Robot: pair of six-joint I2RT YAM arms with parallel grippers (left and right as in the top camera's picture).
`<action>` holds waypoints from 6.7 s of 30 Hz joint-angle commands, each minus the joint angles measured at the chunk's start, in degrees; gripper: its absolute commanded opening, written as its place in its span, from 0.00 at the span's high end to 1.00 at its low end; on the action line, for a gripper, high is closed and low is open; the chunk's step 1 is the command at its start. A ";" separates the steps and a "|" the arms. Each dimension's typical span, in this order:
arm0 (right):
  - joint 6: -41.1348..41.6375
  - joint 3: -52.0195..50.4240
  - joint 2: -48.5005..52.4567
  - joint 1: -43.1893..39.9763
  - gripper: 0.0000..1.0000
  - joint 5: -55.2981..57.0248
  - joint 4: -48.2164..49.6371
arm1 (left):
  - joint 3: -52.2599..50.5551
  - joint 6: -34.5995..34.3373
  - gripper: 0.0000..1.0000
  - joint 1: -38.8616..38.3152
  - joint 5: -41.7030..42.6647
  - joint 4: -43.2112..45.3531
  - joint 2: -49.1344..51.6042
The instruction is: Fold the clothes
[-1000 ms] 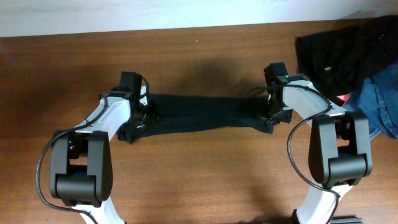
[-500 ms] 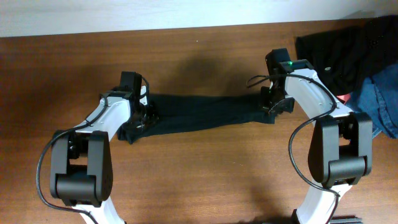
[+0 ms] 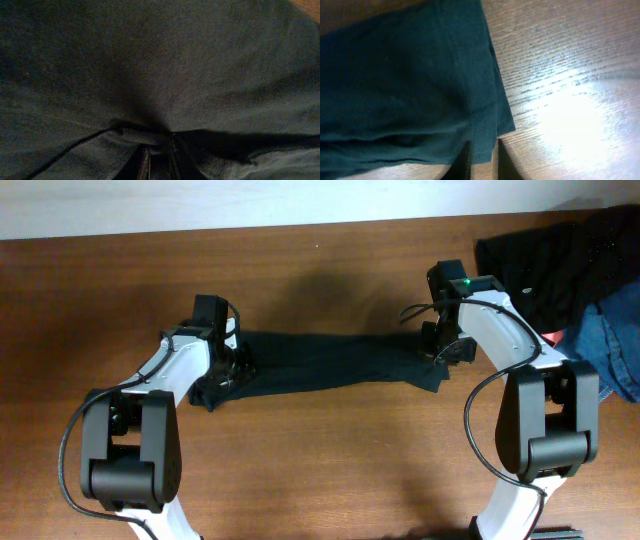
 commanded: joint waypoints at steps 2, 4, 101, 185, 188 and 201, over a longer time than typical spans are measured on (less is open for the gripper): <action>0.09 0.85 0.50 0.04 0.61 1.31 -1.09 | -2.27 -0.28 0.84 -0.48 -2.91 0.66 5.81; 0.15 0.42 0.50 0.07 0.59 1.29 -1.38 | -2.27 -0.31 0.84 -0.48 -2.89 0.70 5.81; 0.09 -7.98 0.50 0.07 0.76 0.37 8.48 | -2.25 -0.31 0.25 -0.44 -2.43 0.42 5.81; 0.07 -4.85 0.50 0.04 0.96 1.95 4.83 | -2.21 -0.31 0.25 -0.44 -2.47 0.35 5.81; 0.04 -4.83 0.50 0.00 0.96 1.99 5.16 | -2.21 -0.31 0.25 -0.44 -2.47 0.35 5.81; 0.07 -4.79 0.50 -1.92 0.96 3.34 5.68 | -2.21 -0.31 0.90 -0.44 -2.45 0.31 5.81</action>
